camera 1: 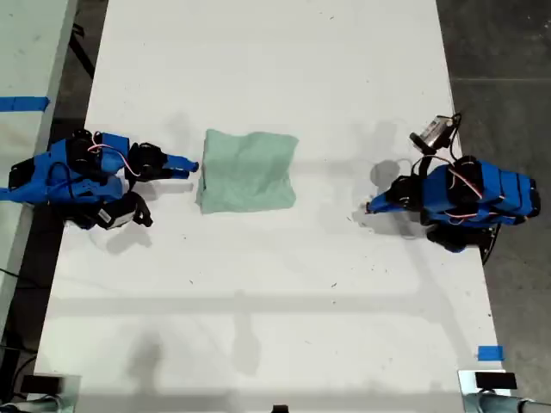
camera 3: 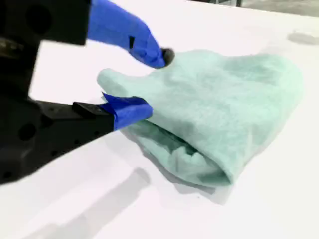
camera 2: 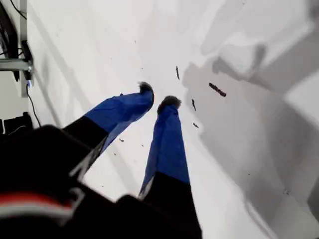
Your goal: Fold tshirt
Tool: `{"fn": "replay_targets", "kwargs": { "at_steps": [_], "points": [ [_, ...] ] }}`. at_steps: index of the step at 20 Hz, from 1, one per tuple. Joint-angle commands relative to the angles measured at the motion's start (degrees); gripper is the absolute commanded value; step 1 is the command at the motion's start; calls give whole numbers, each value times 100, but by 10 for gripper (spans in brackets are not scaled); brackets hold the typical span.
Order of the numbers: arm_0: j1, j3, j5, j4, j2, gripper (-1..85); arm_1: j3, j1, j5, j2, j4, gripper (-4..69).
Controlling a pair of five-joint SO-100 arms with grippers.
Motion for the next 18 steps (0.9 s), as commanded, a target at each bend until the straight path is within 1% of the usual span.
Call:
{"fn": "replay_targets", "kwargs": {
  "at_steps": [1,2,4,5,6,7,8,9,18],
  "points": [
    [88,44,-62,35,589,180,123,-79,167,0,-26,61],
    [132,35,-35,35,589,181,141,-44,-220,176,-70,61],
    [272,26,-26,35,589,181,149,396,-905,202,-88,62],
    [308,26,-35,35,589,180,149,606,-1389,202,-79,63],
    [316,26,-35,44,589,180,149,773,-2347,202,-79,63],
    [316,26,-35,44,589,180,149,879,-3612,202,-79,63],
    [316,26,-35,44,589,180,132,949,-4465,211,-26,59],
    [316,26,-44,44,589,180,123,940,-4377,211,-18,56],
    [316,26,-53,44,589,180,123,940,-4368,211,-18,56]
  ]
}}
